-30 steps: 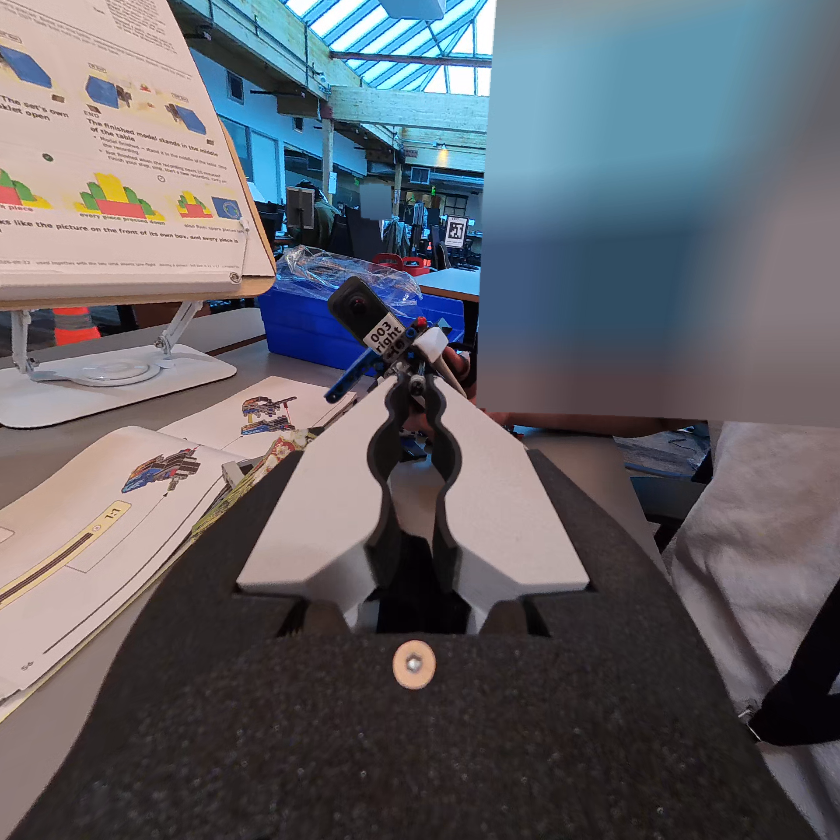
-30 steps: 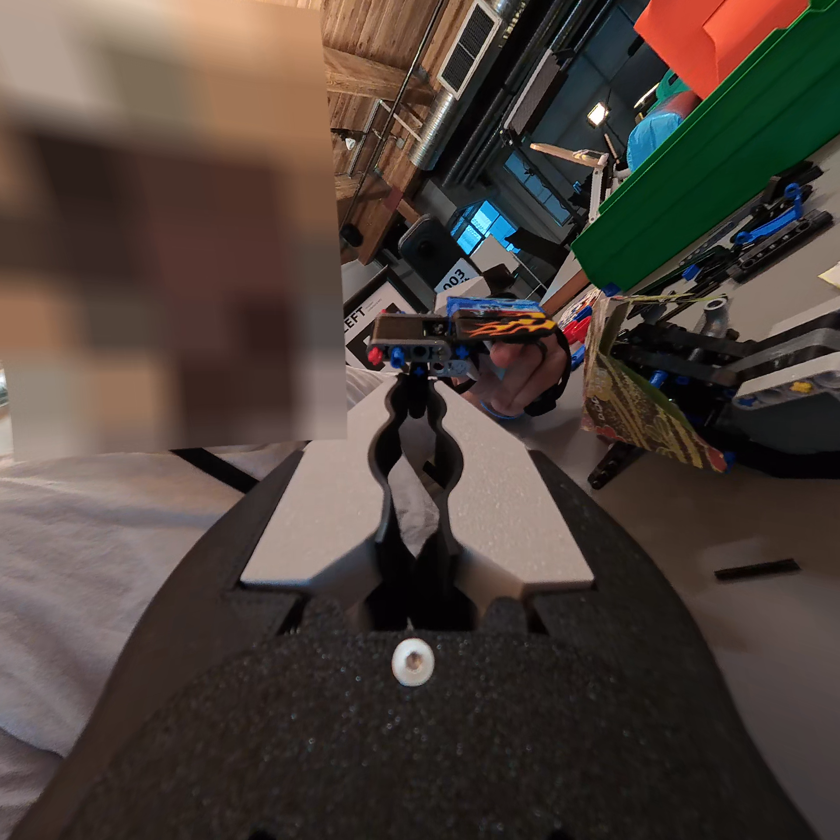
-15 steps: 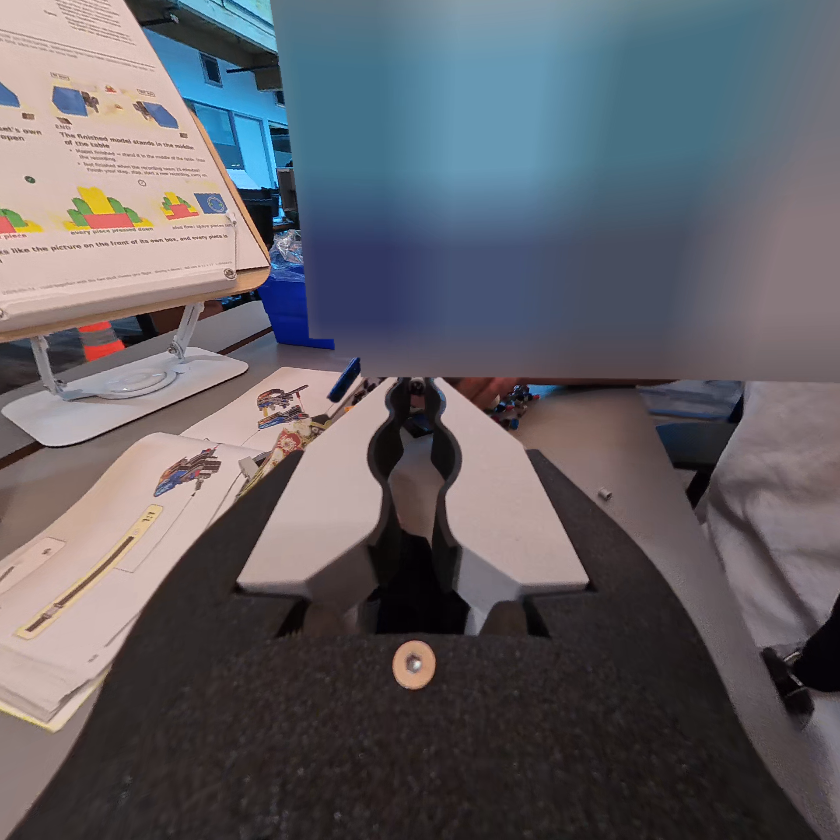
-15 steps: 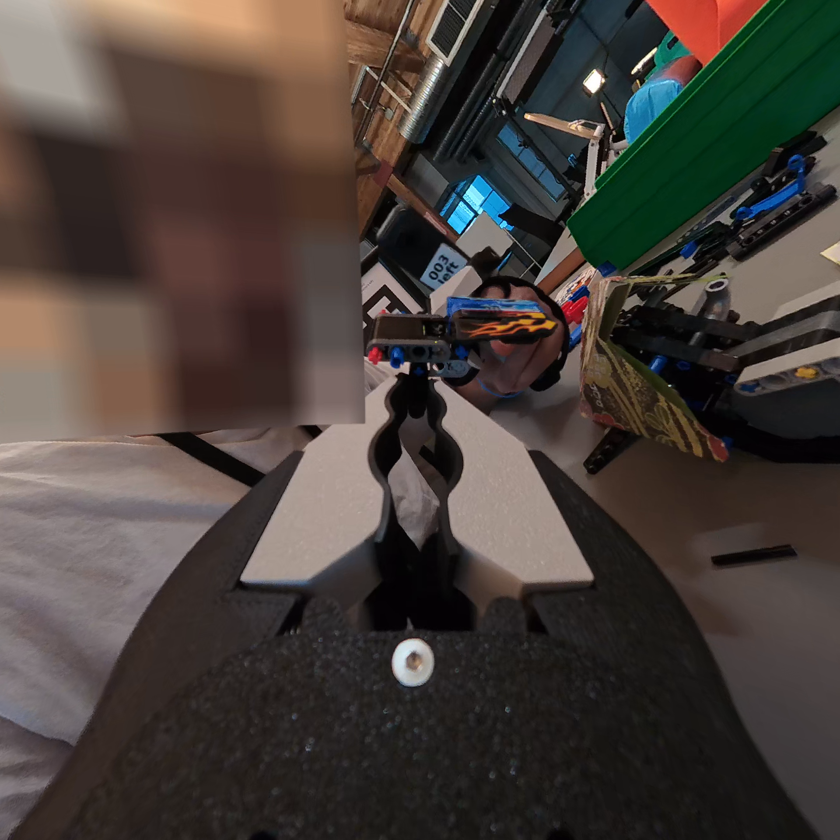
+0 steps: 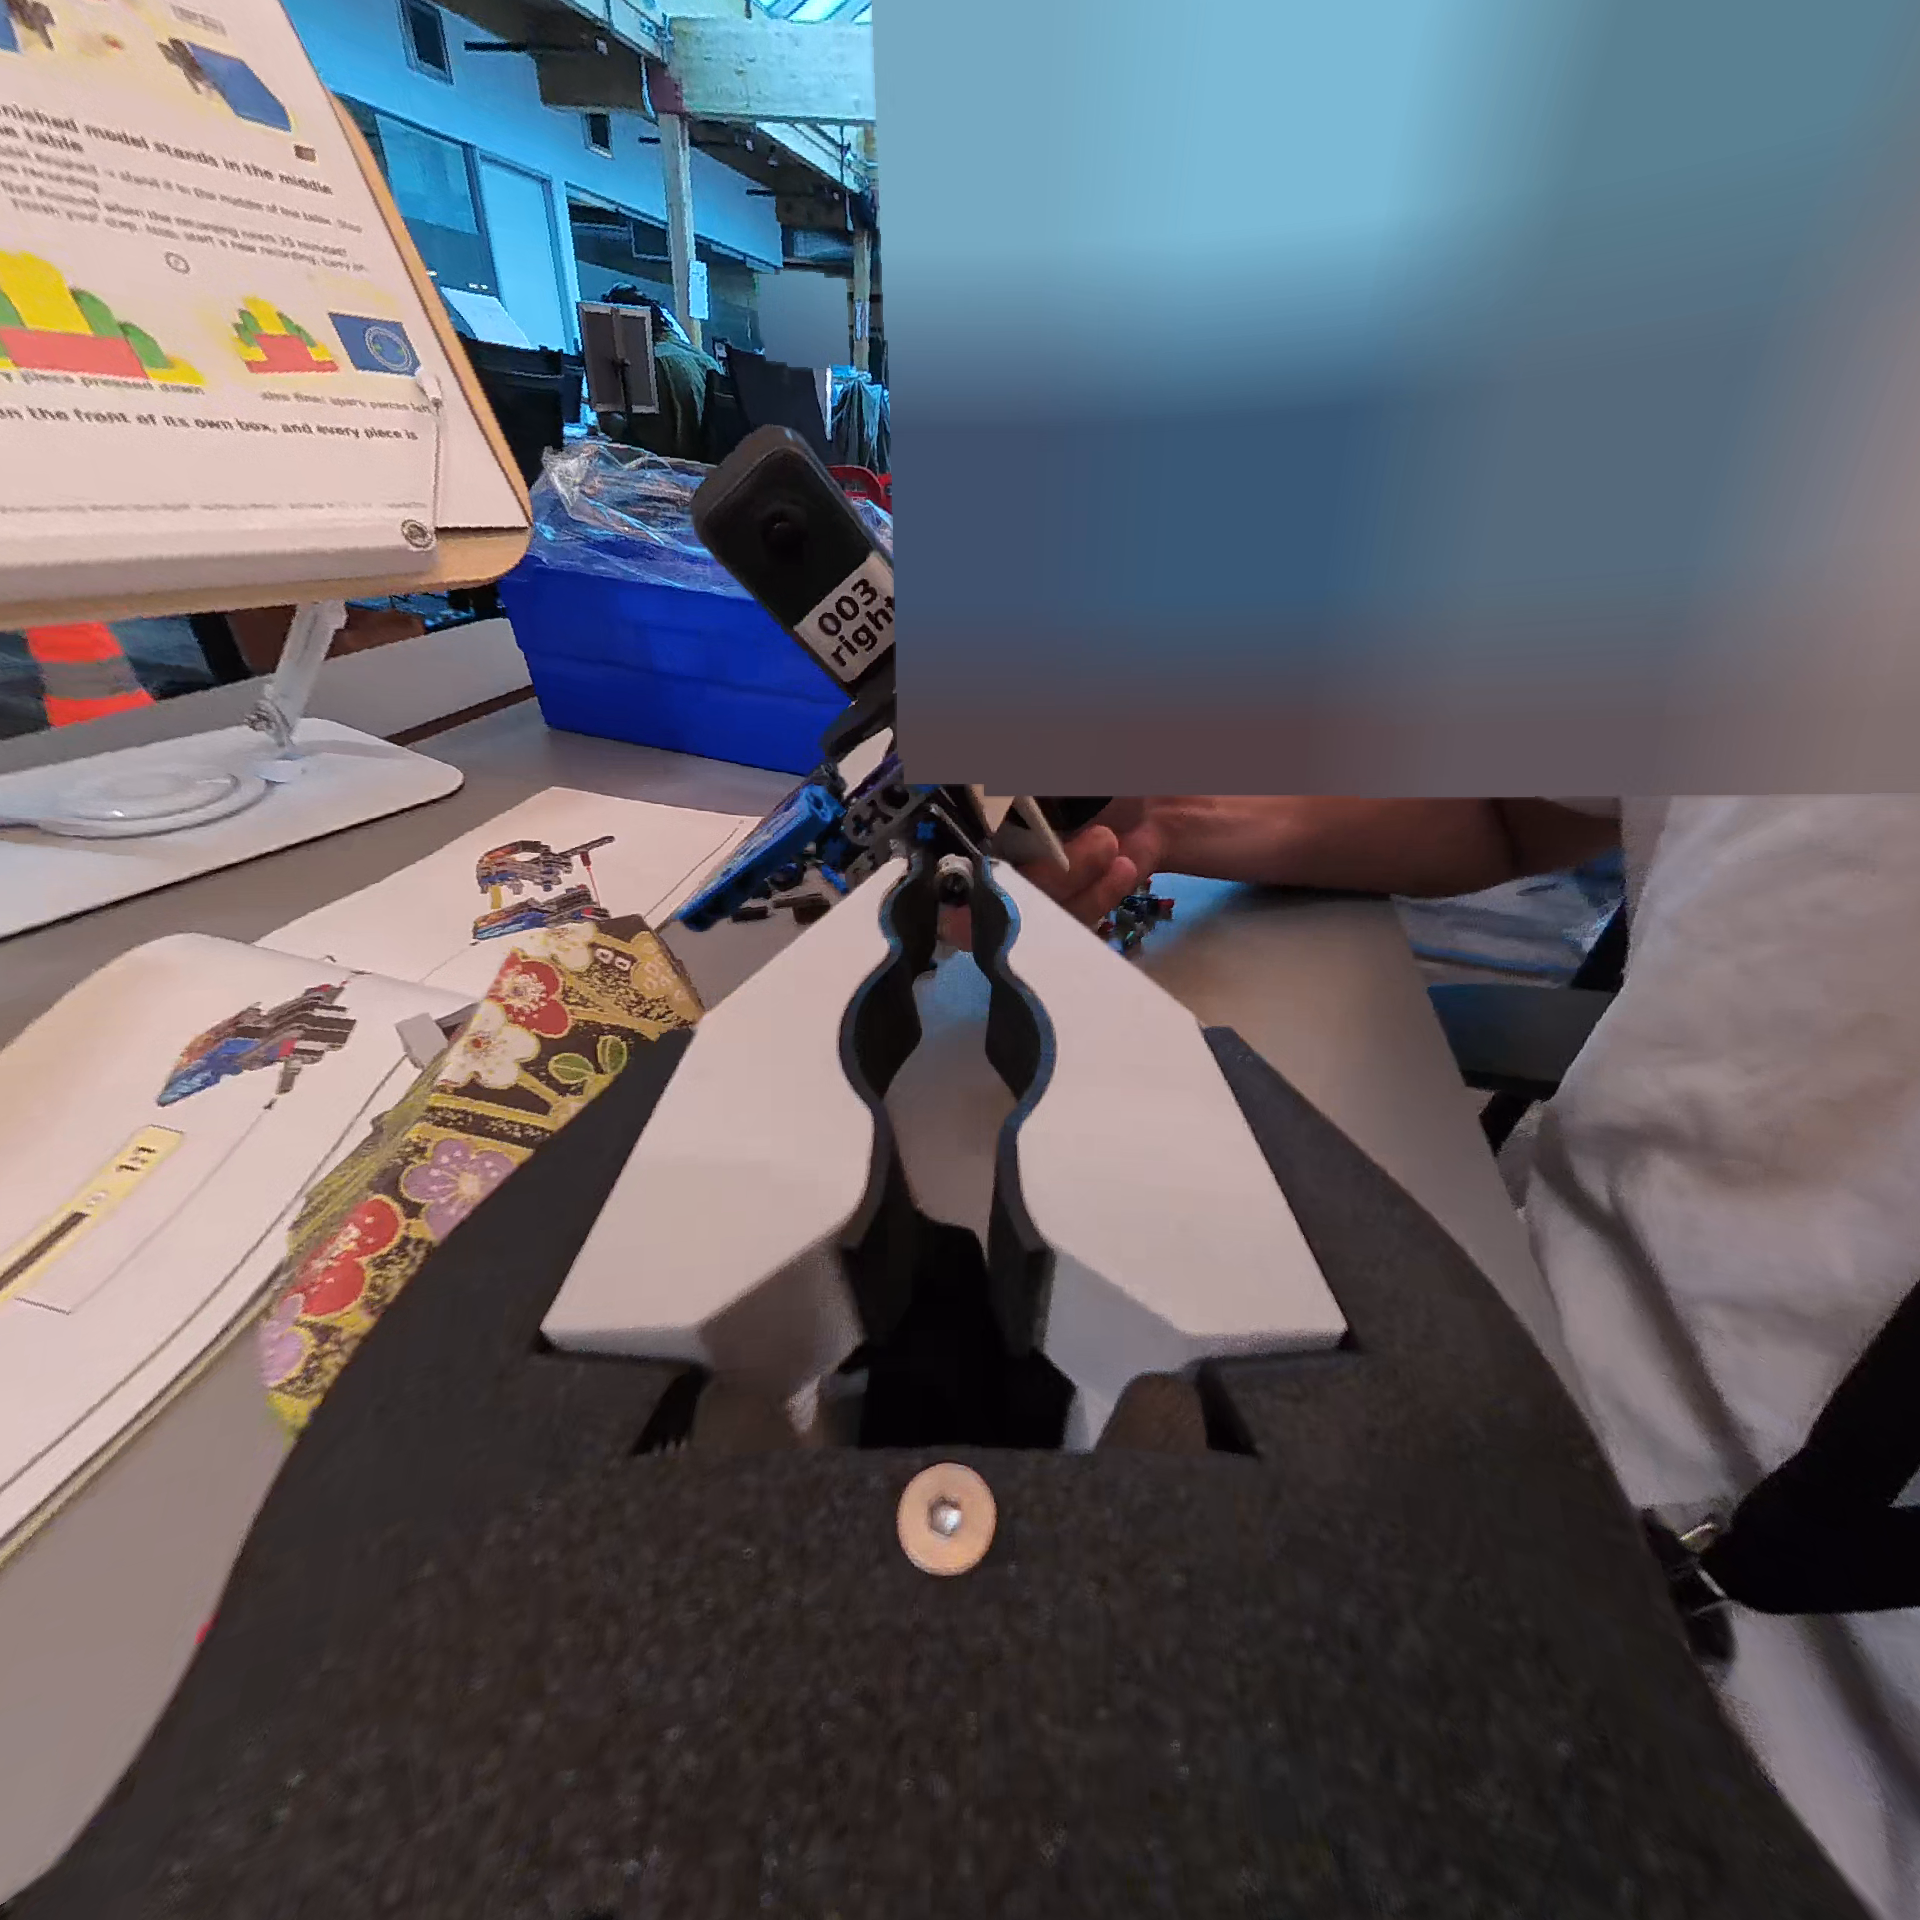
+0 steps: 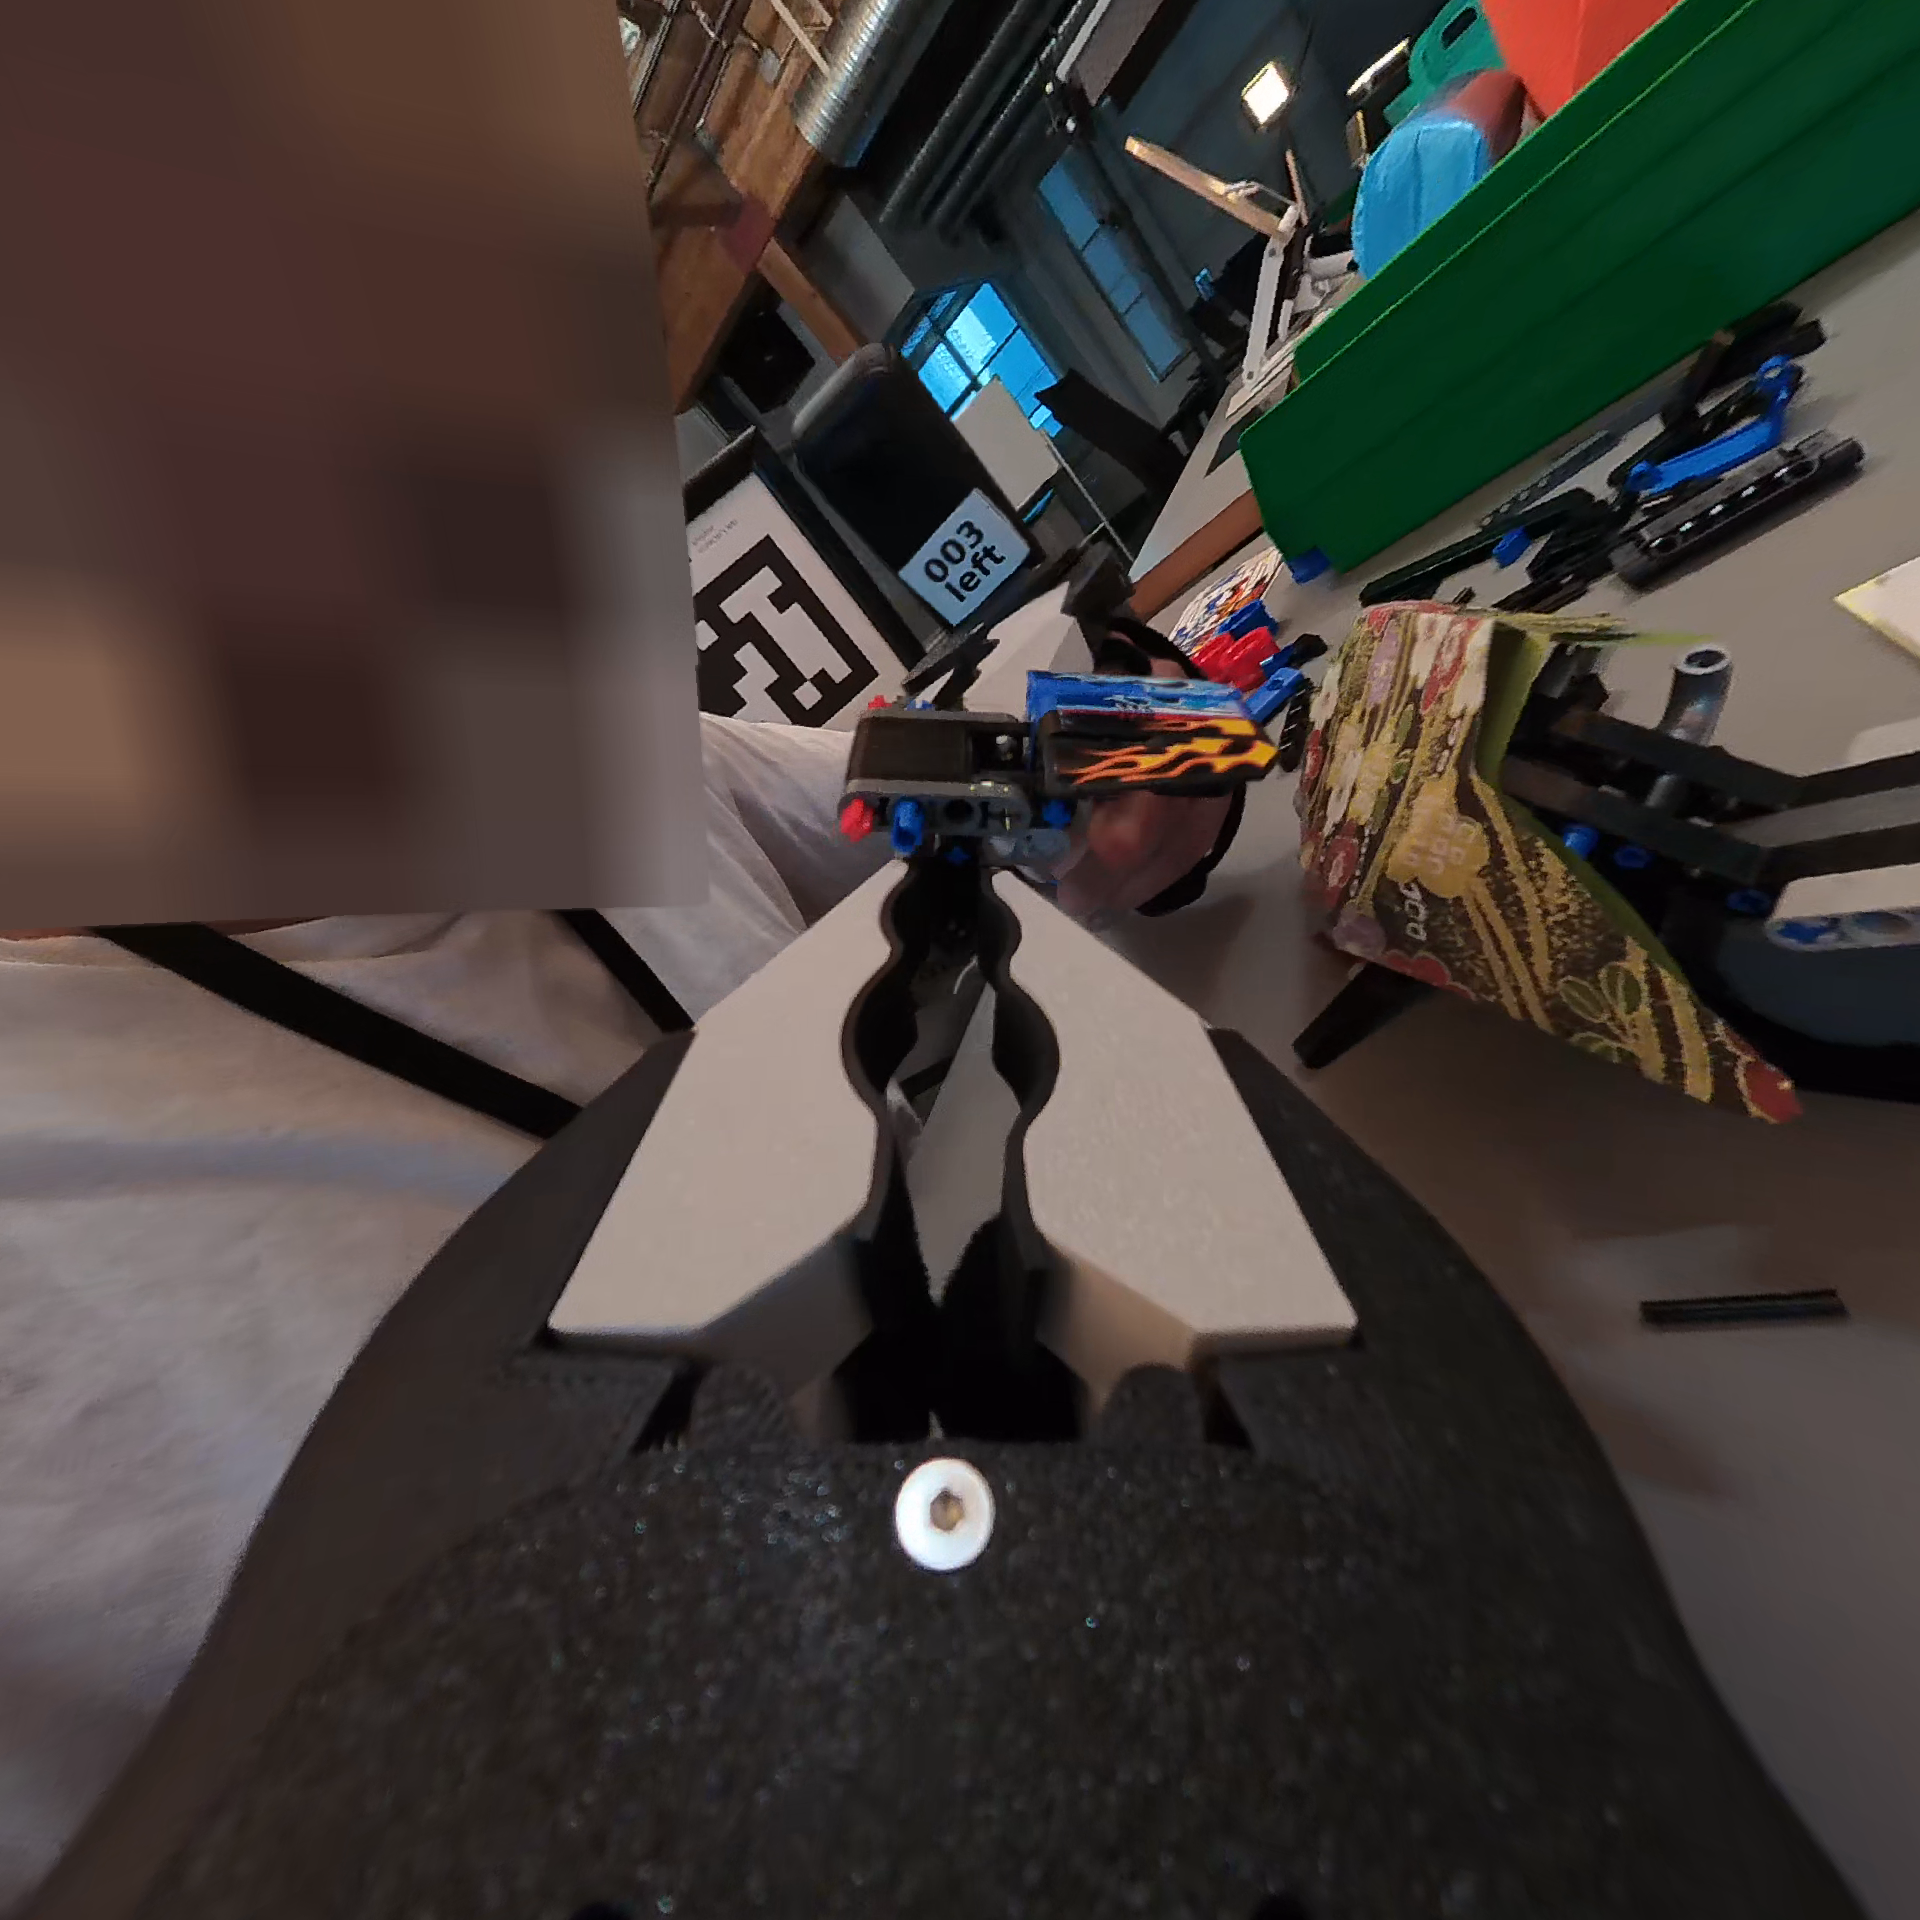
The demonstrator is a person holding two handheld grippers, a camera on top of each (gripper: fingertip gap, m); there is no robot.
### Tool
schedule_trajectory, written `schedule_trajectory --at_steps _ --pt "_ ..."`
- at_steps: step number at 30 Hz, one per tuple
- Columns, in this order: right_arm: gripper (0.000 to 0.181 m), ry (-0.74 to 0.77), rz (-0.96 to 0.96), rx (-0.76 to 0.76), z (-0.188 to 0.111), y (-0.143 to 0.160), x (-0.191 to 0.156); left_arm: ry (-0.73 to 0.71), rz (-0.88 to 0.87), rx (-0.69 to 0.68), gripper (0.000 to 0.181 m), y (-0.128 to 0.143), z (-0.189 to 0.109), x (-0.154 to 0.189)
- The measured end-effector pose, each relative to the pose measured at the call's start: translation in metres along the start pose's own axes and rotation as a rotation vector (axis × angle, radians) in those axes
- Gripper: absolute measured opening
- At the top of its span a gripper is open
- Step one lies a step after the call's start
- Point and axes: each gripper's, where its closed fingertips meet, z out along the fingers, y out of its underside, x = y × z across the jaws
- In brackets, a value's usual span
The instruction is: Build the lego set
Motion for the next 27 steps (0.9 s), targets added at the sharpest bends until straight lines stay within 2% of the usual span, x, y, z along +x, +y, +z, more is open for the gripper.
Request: schedule_trajectory --at_steps 6,15,27 --pt "0.006 0.061 -0.064 0.013 -0.002 -0.004 0.001 0.023 -0.121 0.008 0.005 -0.001 0.001 -0.002" --pt "0.006 0.046 -0.029 0.056 -0.013 -0.009 0.003 -0.002 -0.124 0.019 0.005 -0.003 -0.005 -0.011" --pt "0.006 0.071 -0.048 0.026 -0.009 -0.005 0.003 0.002 -0.091 0.031 0.002 -0.007 -0.004 -0.007"
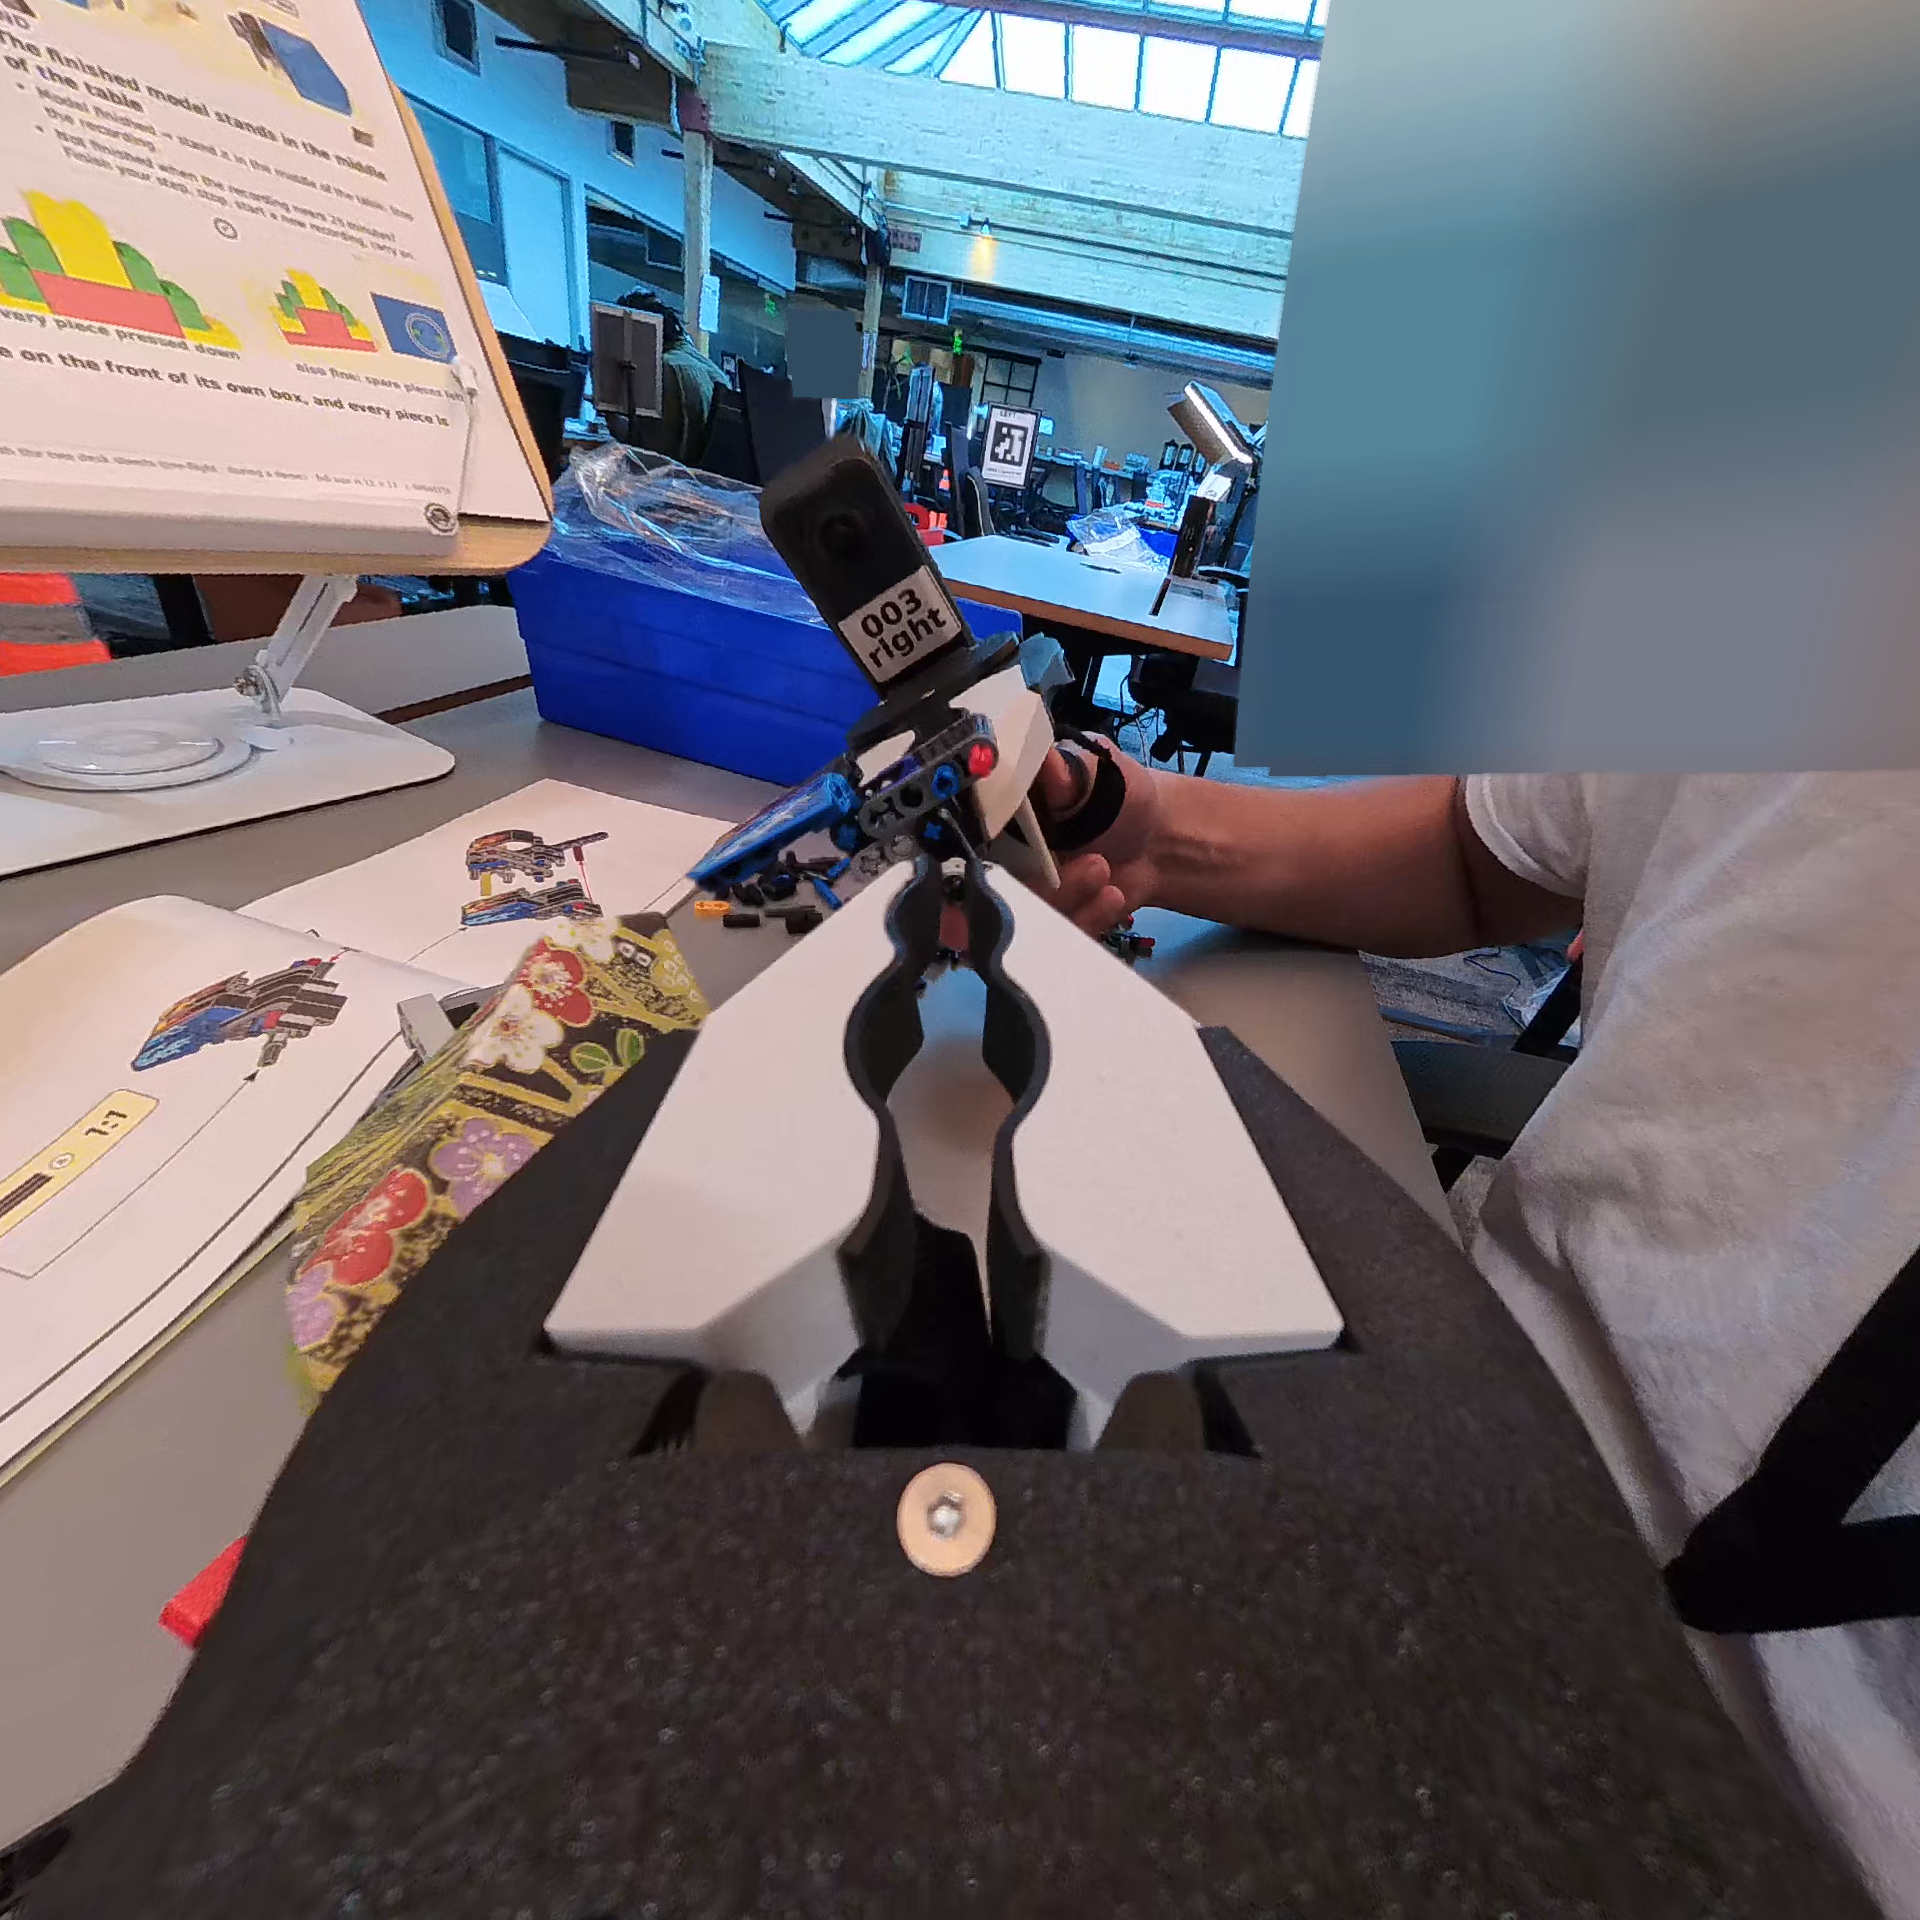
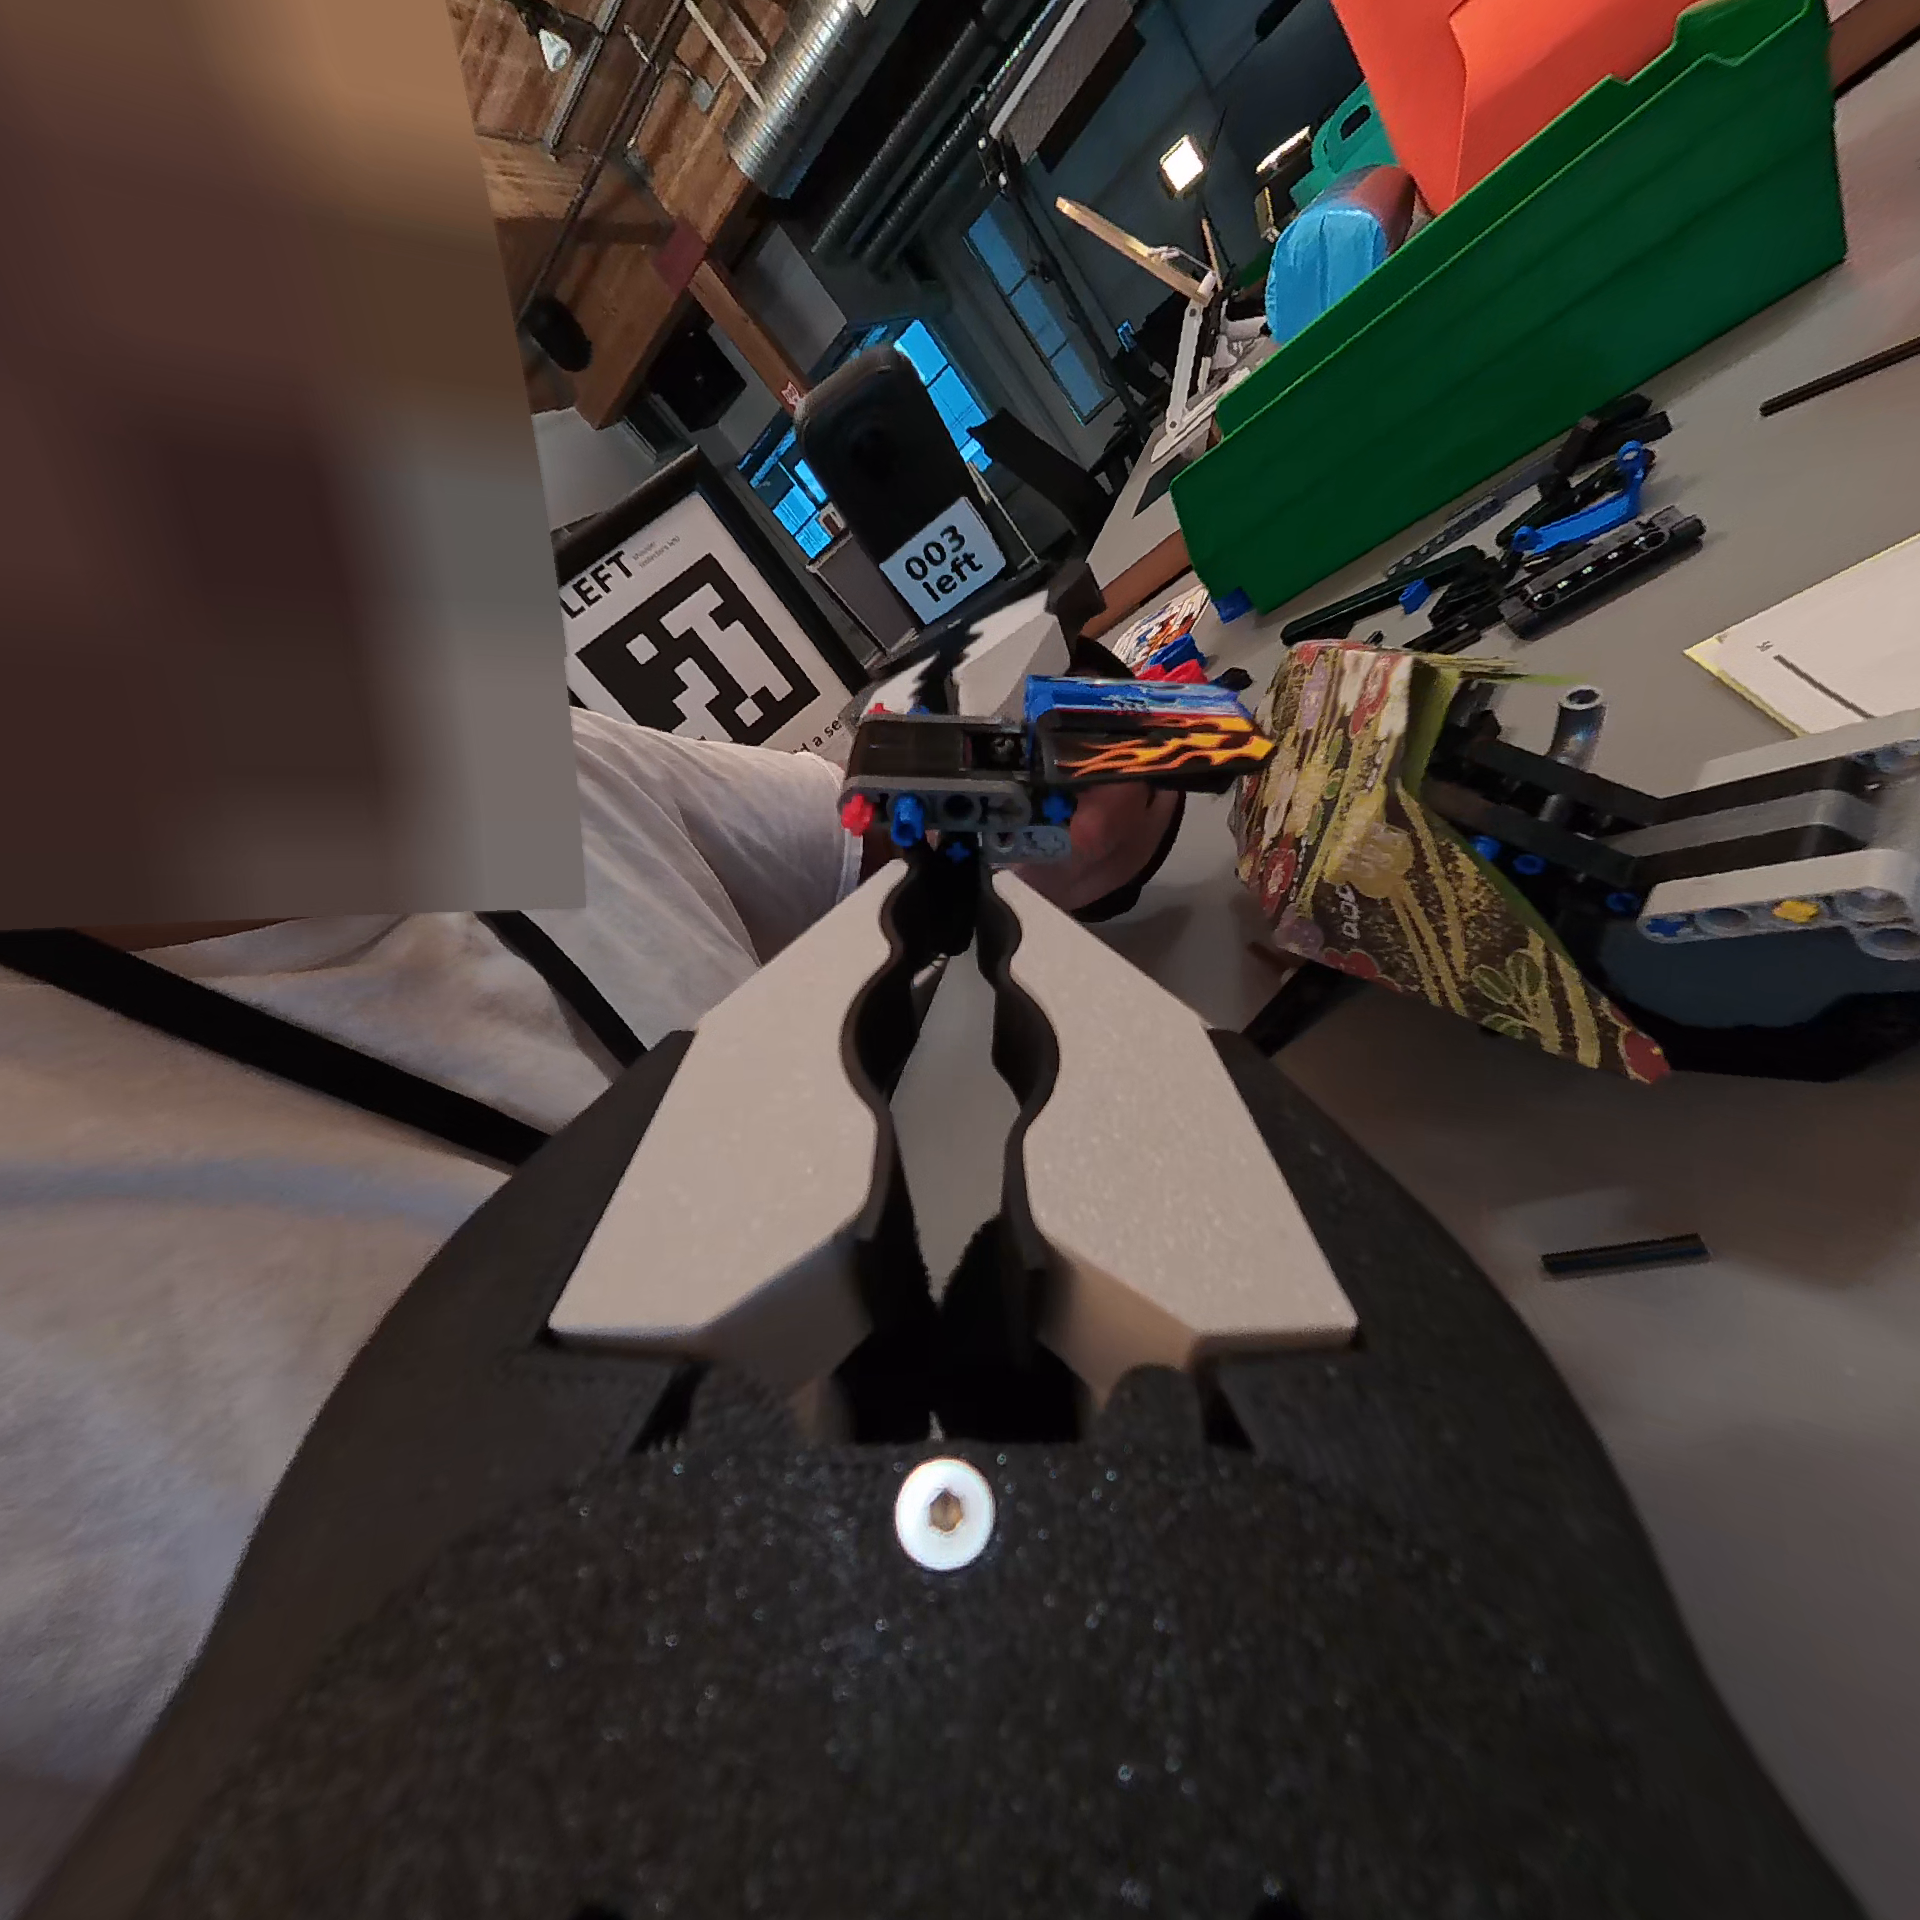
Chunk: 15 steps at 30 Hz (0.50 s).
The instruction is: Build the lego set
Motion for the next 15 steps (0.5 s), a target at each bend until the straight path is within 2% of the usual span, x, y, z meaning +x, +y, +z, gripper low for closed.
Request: schedule_trajectory --at_steps 10,15 --pt "0.006 0.01 -0.011 0.0 0.0047 0.0008 -0.0001 0.001 -0.015 0.007 0.004 -0.0006 0.0007 0.0012" --pt "0.006 0.045 -0.028 -0.001 0.0039 0.0004 0.0028 0.002 -0.019 -0.003 0.015 0.0009 -0.0002 0.0007"
